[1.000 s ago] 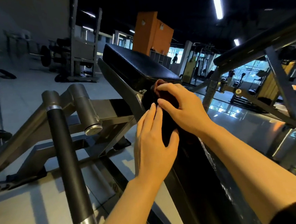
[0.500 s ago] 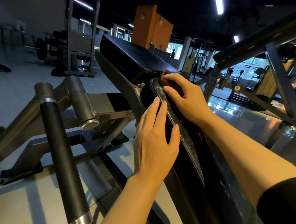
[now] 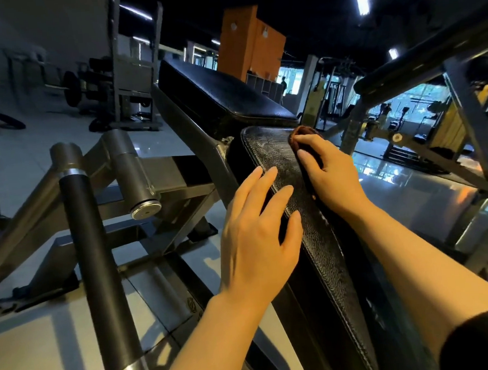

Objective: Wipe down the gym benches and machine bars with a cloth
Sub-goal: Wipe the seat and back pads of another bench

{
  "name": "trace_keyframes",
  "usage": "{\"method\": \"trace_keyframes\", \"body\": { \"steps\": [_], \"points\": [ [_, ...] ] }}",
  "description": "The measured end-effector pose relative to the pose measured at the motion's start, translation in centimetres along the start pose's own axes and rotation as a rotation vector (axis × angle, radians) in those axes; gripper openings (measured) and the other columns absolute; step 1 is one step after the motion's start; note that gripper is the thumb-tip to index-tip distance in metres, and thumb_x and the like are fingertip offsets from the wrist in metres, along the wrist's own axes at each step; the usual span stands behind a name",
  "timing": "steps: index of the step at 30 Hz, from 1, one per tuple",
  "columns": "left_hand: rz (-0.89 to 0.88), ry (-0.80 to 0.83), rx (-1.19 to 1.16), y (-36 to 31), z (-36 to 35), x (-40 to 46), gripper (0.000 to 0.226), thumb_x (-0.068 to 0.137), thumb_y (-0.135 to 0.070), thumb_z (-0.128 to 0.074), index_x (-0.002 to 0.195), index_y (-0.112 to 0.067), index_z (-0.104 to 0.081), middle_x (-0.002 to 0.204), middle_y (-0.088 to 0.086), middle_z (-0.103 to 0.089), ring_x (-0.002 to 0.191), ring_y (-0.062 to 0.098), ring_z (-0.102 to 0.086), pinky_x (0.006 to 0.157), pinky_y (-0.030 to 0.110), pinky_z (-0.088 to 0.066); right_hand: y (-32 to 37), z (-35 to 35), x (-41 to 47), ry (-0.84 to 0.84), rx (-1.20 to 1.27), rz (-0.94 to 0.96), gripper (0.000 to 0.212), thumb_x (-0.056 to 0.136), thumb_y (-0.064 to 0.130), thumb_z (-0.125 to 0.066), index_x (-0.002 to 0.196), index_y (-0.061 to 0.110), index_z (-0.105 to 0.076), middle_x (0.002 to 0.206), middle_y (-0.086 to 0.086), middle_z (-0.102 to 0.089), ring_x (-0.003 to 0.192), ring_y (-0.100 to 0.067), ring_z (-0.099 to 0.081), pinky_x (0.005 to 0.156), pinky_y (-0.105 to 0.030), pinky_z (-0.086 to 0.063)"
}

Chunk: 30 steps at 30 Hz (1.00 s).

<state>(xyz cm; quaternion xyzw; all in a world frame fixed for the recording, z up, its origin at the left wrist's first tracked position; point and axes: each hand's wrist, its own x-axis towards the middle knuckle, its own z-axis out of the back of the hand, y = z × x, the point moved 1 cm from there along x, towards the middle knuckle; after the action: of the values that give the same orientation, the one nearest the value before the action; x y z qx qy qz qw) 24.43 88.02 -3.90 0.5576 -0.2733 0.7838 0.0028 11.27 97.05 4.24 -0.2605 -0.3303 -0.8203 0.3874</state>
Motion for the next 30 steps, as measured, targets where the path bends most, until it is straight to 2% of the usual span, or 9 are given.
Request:
{"method": "trace_keyframes", "body": {
  "steps": [6, 8, 13, 16, 19, 21, 23, 26, 30],
  "points": [
    [-0.008, -0.022, 0.013, -0.5, -0.8, -0.1, 0.031, 0.091, -0.017, -0.056, 0.119, -0.008, -0.066, 0.136, 0.008, -0.055, 0.139, 0.019, -0.035, 0.112, 0.033, -0.034, 1.3, -0.6, -1.6, 0.015, 0.063, 0.212, 0.033, 0.1, 0.026, -0.051, 0.132, 0.024, -0.057, 0.128, 0.005, -0.059, 0.116, -0.008, -0.053, 0.096, -0.022, -0.04],
    [-0.006, -0.015, 0.006, -0.7, -1.1, -0.3, 0.032, 0.092, -0.018, -0.052, 0.119, -0.008, -0.066, 0.137, 0.008, -0.054, 0.14, 0.019, -0.033, 0.113, 0.034, -0.033, -0.5, 0.0, -1.0, 0.046, 0.029, 0.156, 0.034, 0.101, 0.026, -0.05, 0.135, 0.024, -0.054, 0.13, 0.003, -0.058, 0.117, -0.011, -0.052, 0.097, -0.024, -0.039],
    [-0.009, 0.0, 0.013, -0.8, -1.4, -0.5, 0.034, 0.093, -0.021, -0.049, 0.12, -0.009, -0.066, 0.139, 0.007, -0.052, 0.142, 0.019, -0.03, 0.112, 0.039, -0.034, -4.3, 1.2, 0.3, 0.037, -0.066, -0.133, 0.034, 0.102, 0.028, -0.047, 0.135, 0.021, -0.053, 0.135, -0.005, -0.057, 0.12, -0.025, -0.053, 0.092, -0.03, -0.039],
    [0.001, -0.023, 0.025, -1.0, -1.9, -0.5, 0.032, 0.094, -0.017, -0.049, 0.12, -0.008, -0.066, 0.139, 0.008, -0.052, 0.142, 0.021, -0.029, 0.111, 0.043, -0.035, -2.4, 0.6, -0.7, 0.039, -0.101, 0.002, 0.035, 0.102, 0.03, -0.047, 0.136, 0.024, -0.053, 0.135, -0.003, -0.056, 0.122, -0.022, -0.052, 0.099, -0.038, -0.041],
    [0.009, -0.037, 0.034, -1.2, -2.5, -0.8, 0.03, 0.094, -0.01, -0.051, 0.119, -0.007, -0.066, 0.139, 0.01, -0.052, 0.143, 0.022, -0.027, 0.113, 0.044, -0.033, -1.7, 0.9, -3.0, 0.054, -0.023, 0.149, 0.038, 0.101, 0.031, -0.046, 0.137, 0.024, -0.051, 0.133, 0.0, -0.056, 0.12, -0.013, -0.05, 0.098, -0.028, -0.039],
    [0.008, -0.035, 0.039, -1.2, -2.6, -0.9, 0.03, 0.094, -0.01, -0.05, 0.119, -0.008, -0.066, 0.139, 0.01, -0.051, 0.144, 0.022, -0.026, 0.115, 0.04, -0.03, -3.0, 1.4, -3.0, 0.068, -0.02, 0.128, 0.038, 0.101, 0.03, -0.045, 0.138, 0.023, -0.05, 0.134, 0.0, -0.056, 0.119, -0.014, -0.051, 0.096, -0.028, -0.039],
    [0.011, -0.024, 0.028, -1.3, -2.6, -0.9, 0.031, 0.095, -0.012, -0.046, 0.119, -0.009, -0.066, 0.14, 0.009, -0.05, 0.144, 0.022, -0.023, 0.116, 0.036, -0.027, -4.2, 1.7, -1.4, 0.076, -0.055, 0.015, 0.035, 0.103, 0.028, -0.045, 0.137, 0.021, -0.05, 0.134, -0.003, -0.056, 0.12, -0.022, -0.053, 0.094, -0.032, -0.04],
    [0.028, -0.007, 0.013, -1.5, -2.6, -0.8, 0.035, 0.096, -0.015, -0.04, 0.117, -0.009, -0.067, 0.142, 0.008, -0.049, 0.145, 0.022, -0.02, 0.115, 0.041, -0.029, -3.0, 1.2, 1.2, 0.078, -0.069, -0.079, 0.033, 0.102, 0.026, -0.046, 0.134, 0.02, -0.053, 0.134, -0.002, -0.057, 0.12, -0.022, -0.052, 0.091, -0.029, -0.036],
    [0.038, 0.007, 0.02, -1.7, -2.6, -1.1, 0.036, 0.096, -0.017, -0.039, 0.118, -0.009, -0.067, 0.143, 0.008, -0.048, 0.146, 0.021, -0.018, 0.116, 0.042, -0.028, 0.1, 0.4, -1.0, 0.079, 0.011, 0.134, 0.034, 0.101, 0.025, -0.048, 0.135, 0.021, -0.053, 0.133, -0.001, -0.057, 0.12, -0.014, -0.05, 0.098, -0.026, -0.038]
  ]
}}
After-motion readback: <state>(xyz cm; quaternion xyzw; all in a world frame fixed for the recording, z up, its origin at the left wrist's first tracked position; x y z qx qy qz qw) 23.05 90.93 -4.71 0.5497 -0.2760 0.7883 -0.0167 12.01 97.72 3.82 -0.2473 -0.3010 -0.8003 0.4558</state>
